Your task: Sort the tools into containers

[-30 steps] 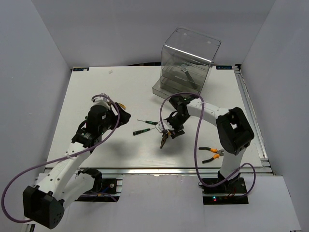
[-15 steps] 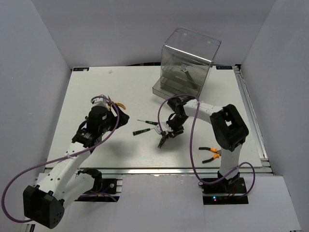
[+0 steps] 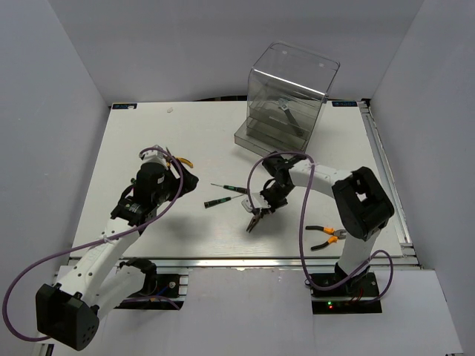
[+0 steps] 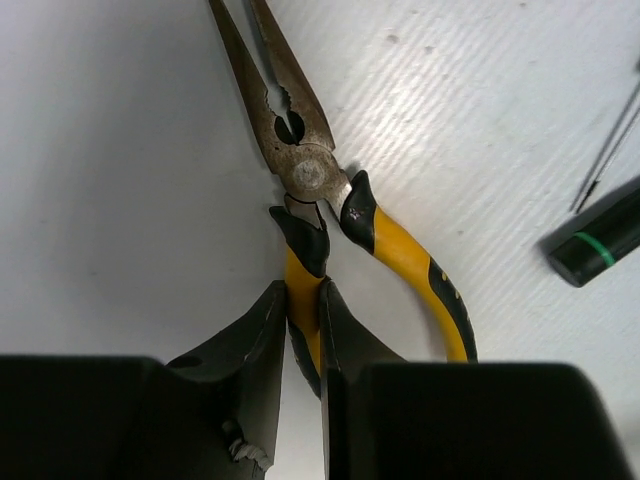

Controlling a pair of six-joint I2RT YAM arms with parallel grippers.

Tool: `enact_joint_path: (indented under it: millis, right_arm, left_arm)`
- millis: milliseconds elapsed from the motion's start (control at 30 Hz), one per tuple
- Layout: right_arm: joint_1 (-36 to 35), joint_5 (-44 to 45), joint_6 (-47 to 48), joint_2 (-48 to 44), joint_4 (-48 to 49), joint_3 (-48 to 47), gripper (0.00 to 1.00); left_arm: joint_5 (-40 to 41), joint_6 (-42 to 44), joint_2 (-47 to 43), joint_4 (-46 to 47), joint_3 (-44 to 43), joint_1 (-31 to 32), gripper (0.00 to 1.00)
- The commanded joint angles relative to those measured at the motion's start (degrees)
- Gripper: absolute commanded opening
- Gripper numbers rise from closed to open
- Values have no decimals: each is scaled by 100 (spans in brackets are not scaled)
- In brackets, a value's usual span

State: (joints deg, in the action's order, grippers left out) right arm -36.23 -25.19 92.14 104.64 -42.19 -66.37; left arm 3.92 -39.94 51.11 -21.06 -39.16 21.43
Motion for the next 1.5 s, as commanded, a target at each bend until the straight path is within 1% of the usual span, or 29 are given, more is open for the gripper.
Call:
enact_joint_path:
  millis: [0, 67, 167, 200, 267, 300, 333, 367, 400, 433, 500, 533, 567, 600, 633, 667, 700, 733, 800, 833, 933, 1100, 1133, 1267, 1300, 1367, 1400, 1467]
  right_arm:
    - [10, 15, 85, -426, -228, 194, 0]
    - [11, -143, 24, -777, -263, 151, 0]
    - [19, -433, -441, -1164, -219, -121, 0]
    - [28, -547, -816, -1287, -184, -348, 0]
    - [63, -662, -1249, -1384, 9, -552, 0]
    - [72, -654, -1756, -1446, 123, -744, 0]
    - [116, -628, -2030, -1446, 367, -842, 0]
    - [142, -601, -2703, -1446, 544, -1025, 0]
    - [168, -514, -3127, -1438, 763, -1097, 0]
    - [212, -270, -3523, -1420, 1218, -1158, 0]
    - [300, -136, -4061, -1341, 1520, -1308, 0]
    - [361, 265, -4759, -1332, 1756, -1361, 0]
    - [397, 434, -5080, -1315, 2220, -1370, 0]
    - [441, 540, -5257, -1262, 2372, -1396, 0]
    - [493, 724, -5746, -1236, 2556, -1396, 0]
    - [511, 1292, -6003, -1201, 2776, -1388, 0]
    - [520, 1593, -6215, -1131, 3126, -1379, 0]
    - [546, 1814, -6486, -1087, 3225, -1414, 0]
    - [573, 2367, -6734, -972, 3541, -1423, 0]
    - [582, 2805, -6909, -885, 3638, -1440, 0]
    - [590, 3273, -7060, -718, 3849, -1510, 0]
    - [661, 3345, -7104, -339, 3947, -1642, 1]
    - [678, 3345, -7087, -296, 3964, -1660, 4]
    - [766, 3354, -7026, -41, 4035, -1695, 22]
    - [784, 3345, -7008, 3, 4035, -1704, 32]
    - [845, 3240, -6929, 74, 4018, -1713, 44]
    - [880, 3196, -6903, 100, 3991, -1721, 53]
    - [916, 2942, -6885, 74, 3886, -1730, 61]
  left_arm:
    - [91, -13, -66, -39, -22, -16, 85]
    - [117, 13, -58, -39, -22, -16, 85]
    - [161, 30, -66, -30, -22, -16, 85]
    - [170, 22, -66, -21, -31, -16, 85]
    - [188, 39, -66, -12, -31, -16, 85]
    - [196, 48, -66, -12, -31, -16, 85]
    - [197, 57, -58, -4, -31, -16, 85]
    - [197, 66, -58, -12, -39, -16, 85]
    - [197, 66, -49, -4, -39, -16, 85]
    - [197, 74, -49, -3, -39, -16, 85]
    - [197, 83, -58, -3, -39, -16, 85]
    - [197, 92, -75, -12, -39, -16, 85]
    - [197, 83, -75, -21, -39, -16, 85]
    - [197, 83, -84, -12, -39, -16, 85]
    - [197, 83, -93, -4, -31, -16, 85]
    - [205, 83, -110, -3, -22, -16, 85]
    - [197, 66, -119, -3, -22, -16, 85]
    - [197, 48, -136, -21, -4, -16, 85]
    - [197, 39, -154, -21, 4, -16, 85]
    - [197, 31, -172, -12, 13, -16, 85]
    - [197, 22, -181, -30, 13, -16, 85]
    - [188, 22, -146, -47, -13, -16, 85]
    - [188, 22, -145, -47, -22, -16, 85]
    - [205, 39, -137, -65, -48, -16, 85]
    - [205, 31, -137, -74, -57, -16, 85]
    - [205, 48, -119, -74, -74, -16, 85]
    - [205, 48, -119, -74, -75, -16, 85]
    - [205, 66, -102, -74, -101, -16, 85]
